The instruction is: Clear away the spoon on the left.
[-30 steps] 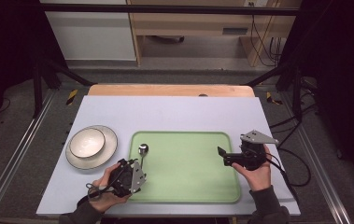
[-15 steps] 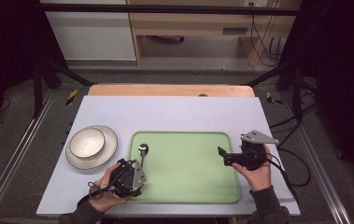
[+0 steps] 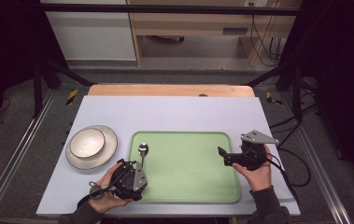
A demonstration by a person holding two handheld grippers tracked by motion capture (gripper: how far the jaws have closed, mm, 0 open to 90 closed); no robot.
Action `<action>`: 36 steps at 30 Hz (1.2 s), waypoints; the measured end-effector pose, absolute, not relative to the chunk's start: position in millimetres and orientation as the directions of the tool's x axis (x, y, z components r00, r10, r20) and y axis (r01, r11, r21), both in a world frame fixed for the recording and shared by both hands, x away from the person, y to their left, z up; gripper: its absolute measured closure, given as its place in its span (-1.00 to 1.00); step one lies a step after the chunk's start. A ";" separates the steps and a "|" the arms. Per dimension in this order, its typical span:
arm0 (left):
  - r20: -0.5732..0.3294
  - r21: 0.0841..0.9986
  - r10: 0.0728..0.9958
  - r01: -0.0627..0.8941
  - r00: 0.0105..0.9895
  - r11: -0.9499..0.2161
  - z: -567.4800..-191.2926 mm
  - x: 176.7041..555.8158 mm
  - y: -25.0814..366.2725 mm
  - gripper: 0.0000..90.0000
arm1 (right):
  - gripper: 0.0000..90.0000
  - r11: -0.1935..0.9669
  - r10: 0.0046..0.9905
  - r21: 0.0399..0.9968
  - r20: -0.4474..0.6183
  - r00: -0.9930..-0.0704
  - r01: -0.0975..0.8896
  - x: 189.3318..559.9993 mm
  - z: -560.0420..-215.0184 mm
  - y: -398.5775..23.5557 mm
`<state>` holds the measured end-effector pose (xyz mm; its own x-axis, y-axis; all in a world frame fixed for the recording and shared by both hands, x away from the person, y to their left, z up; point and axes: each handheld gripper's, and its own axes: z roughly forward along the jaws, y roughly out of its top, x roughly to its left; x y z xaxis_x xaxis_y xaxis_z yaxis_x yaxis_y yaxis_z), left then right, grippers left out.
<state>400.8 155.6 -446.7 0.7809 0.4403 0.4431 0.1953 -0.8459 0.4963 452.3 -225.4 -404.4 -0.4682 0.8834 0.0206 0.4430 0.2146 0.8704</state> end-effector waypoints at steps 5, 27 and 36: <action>0.438 0.495 0.438 0.196 0.785 -0.846 -447.9 399.2 154.0 -0.62 | -0.98 0.221 0.882 0.871 0.013 -0.471 0.439 452.3 -404.1 -226.3; 0.383 0.582 0.502 0.220 0.775 -0.783 -434.7 395.5 160.3 -0.64 | -0.99 0.220 0.883 0.872 0.012 -0.470 0.437 452.2 -403.7 -226.7; 0.290 0.725 0.651 0.283 0.701 -0.628 -421.7 402.0 183.6 -0.62 | -0.99 0.213 0.886 0.875 0.014 -0.464 0.434 451.3 -402.1 -228.4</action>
<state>402.0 183.6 -421.7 0.7014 0.6511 0.2900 0.2832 -0.6280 0.7249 451.3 -228.4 -402.1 -0.4639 0.8858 0.0142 0.4342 0.2134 0.8752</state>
